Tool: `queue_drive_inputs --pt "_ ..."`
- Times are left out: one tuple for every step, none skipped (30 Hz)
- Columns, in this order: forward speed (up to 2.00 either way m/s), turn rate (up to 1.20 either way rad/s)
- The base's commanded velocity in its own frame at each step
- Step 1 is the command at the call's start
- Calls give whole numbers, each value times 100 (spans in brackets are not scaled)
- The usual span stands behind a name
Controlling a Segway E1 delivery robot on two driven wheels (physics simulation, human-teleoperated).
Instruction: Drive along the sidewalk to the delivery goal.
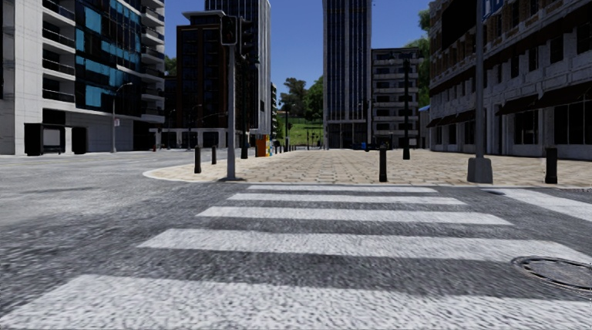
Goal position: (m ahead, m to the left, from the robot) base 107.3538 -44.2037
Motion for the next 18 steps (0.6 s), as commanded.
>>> queue_drive_inputs --pt "192 0" --pt "192 0" --pt "192 0" --pt "192 0" --pt "192 0" --pt "192 0" --pt "192 0" --pt "193 0" --pt "193 0" --pt "193 0" --pt "193 0" --pt "193 0" --pt "193 0" --pt "193 0" --pt "193 0" --pt "195 -46" --pt "195 -47" --pt "195 -47"
